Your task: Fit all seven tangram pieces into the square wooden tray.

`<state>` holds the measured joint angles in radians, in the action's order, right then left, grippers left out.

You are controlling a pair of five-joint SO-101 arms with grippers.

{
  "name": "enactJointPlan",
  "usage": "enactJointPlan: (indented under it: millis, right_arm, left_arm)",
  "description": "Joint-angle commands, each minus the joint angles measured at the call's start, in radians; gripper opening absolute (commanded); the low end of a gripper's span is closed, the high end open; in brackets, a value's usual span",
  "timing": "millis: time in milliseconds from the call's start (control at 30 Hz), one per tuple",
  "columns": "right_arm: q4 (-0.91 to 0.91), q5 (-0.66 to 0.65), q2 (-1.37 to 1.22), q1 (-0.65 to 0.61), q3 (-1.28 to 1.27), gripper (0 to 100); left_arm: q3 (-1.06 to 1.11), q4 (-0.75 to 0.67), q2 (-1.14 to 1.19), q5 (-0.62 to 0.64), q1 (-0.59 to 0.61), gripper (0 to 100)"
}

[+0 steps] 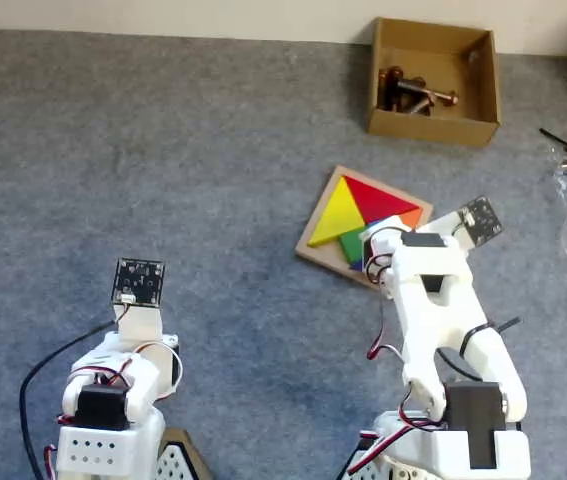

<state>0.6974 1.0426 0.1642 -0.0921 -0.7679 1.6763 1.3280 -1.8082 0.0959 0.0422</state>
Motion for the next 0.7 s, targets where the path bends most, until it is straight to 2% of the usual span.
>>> enactJointPlan:
  millis: [0, 667]
  right_arm:
    - [0.019, -0.011, 0.015, -0.025, -0.002, 11.6]
    - [0.021, -0.002, 0.016, -0.021, 0.007, 11.7]
  left_arm:
    - [0.019, -0.003, -0.007, 0.008, -0.016, 1]
    - [0.019, -0.003, -0.007, 0.008, -0.016, 1]
